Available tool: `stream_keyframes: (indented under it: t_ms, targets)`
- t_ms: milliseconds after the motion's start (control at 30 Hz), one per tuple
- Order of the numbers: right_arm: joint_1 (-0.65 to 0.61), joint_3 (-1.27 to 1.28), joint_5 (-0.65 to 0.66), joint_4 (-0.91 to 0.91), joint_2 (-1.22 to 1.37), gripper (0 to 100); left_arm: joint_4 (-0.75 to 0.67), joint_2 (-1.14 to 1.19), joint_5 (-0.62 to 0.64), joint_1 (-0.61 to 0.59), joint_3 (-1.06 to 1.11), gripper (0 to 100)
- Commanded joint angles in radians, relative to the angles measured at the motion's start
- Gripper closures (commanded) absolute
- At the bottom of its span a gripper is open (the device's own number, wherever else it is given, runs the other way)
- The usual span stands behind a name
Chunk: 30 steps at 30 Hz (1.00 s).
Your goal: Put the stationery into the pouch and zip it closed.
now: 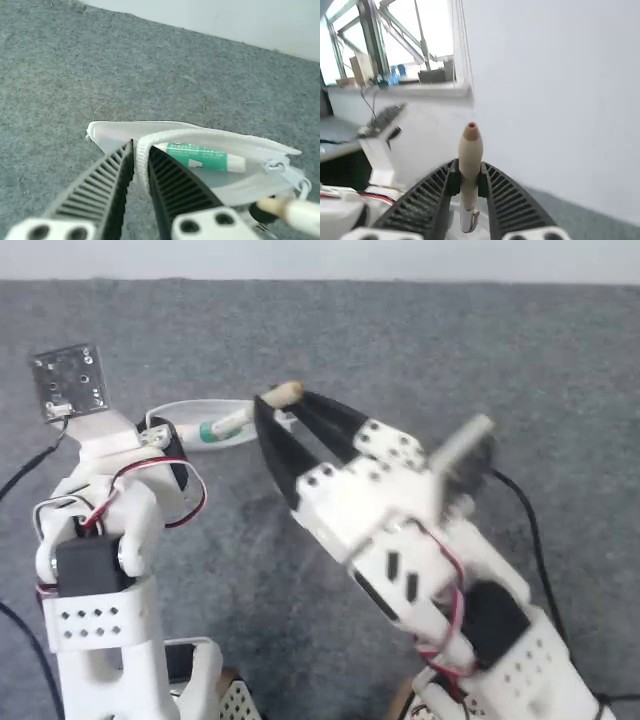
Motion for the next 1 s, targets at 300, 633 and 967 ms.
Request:
stream_keyframes:
  t_ms: [300, 633, 967]
  targets:
    - [0.028, 0.264, -0.005, -0.334, -0.064, 99.2, -0.006, -0.031, -0.008, 0.002, -0.048, 99]
    - [0.042, 0.313, -0.009, -0.371, 0.041, 99.2, -0.006, -0.031, -0.008, 0.002, -0.048, 99]
    - [0.013, 0.282, 0.051, -0.490, 0.381, 99.2, -0.005, -0.031, -0.009, 0.000, -0.047, 99]
